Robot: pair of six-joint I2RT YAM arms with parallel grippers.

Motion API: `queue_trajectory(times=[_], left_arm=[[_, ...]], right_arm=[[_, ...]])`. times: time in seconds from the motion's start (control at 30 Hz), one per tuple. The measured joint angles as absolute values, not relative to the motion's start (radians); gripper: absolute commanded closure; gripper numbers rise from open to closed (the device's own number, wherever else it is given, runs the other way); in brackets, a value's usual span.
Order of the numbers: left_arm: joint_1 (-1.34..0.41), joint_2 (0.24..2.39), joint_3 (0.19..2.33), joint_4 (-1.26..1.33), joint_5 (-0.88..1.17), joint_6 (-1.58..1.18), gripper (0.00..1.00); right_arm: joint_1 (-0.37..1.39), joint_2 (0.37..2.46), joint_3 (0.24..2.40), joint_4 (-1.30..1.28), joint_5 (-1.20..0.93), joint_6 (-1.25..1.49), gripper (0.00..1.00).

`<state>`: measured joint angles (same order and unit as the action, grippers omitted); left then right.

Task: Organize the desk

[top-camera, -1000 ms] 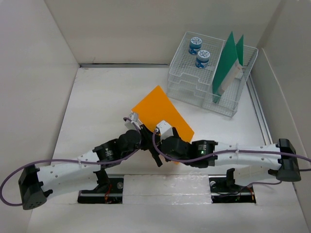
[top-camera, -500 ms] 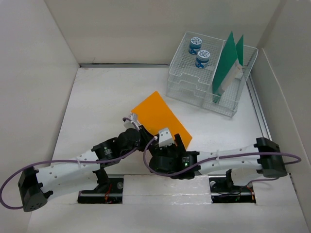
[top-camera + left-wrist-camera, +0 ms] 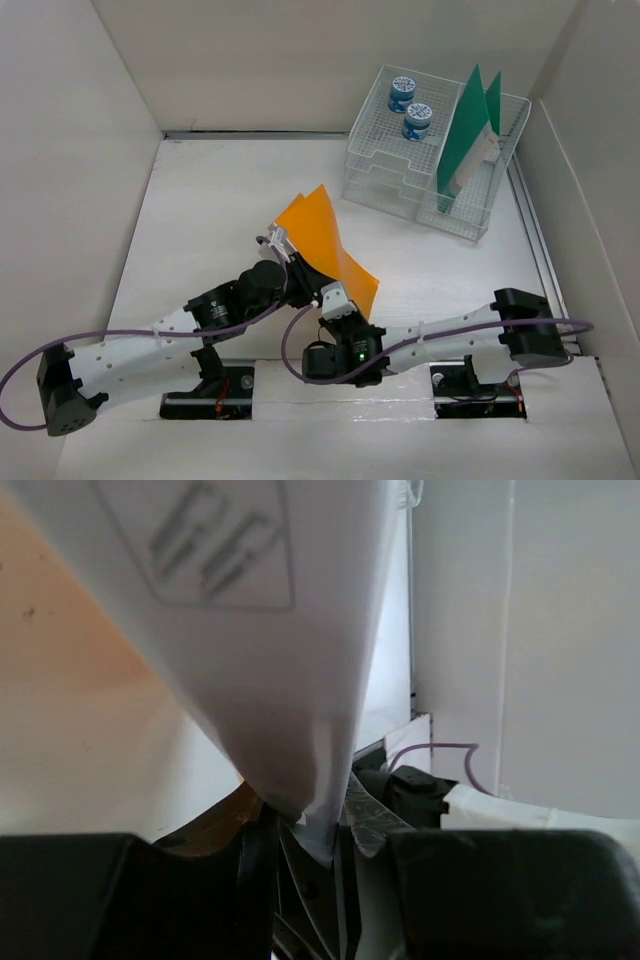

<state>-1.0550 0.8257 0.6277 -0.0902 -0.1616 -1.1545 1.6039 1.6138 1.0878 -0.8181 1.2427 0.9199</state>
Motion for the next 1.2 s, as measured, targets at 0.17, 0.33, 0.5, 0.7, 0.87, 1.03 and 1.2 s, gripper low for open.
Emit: queue_trajectory(times=[0.17, 0.33, 0.5, 0.7, 0.87, 1.03, 1.2], left_arm=[[-1.061, 0.822, 0.638, -0.082, -0.173, -1.158, 0.89], [-1.064, 0.767, 0.659, -0.142, -0.182, -1.143, 0.33], [-1.054, 0.672, 0.831, -0.255, -0.272, -1.093, 0.19], [-1.054, 0.548, 1.009, -0.281, -0.425, -0.999, 0.19], [-1.053, 0.470, 0.994, -0.295, -0.497, -0.955, 0.19], [-1.053, 0.458, 0.884, -0.292, -0.498, -0.928, 0.20], [-1.053, 0.479, 0.801, -0.279, -0.456, -0.898, 0.21]], right_arm=[[1.602, 1.584, 1.084, -0.819, 1.250, 0.887, 1.00], [1.605, 1.537, 1.059, -0.832, 1.258, 0.896, 1.00], [1.612, 1.462, 1.031, -0.883, 1.263, 0.902, 1.00], [1.614, 1.366, 1.032, -0.896, 1.265, 0.905, 1.00], [1.619, 1.211, 1.068, -0.870, 1.298, 0.809, 1.00], [1.601, 0.929, 1.065, -0.408, 1.356, 0.298, 1.00], [1.428, 0.641, 1.000, 0.200, 1.275, -0.229, 1.00]])
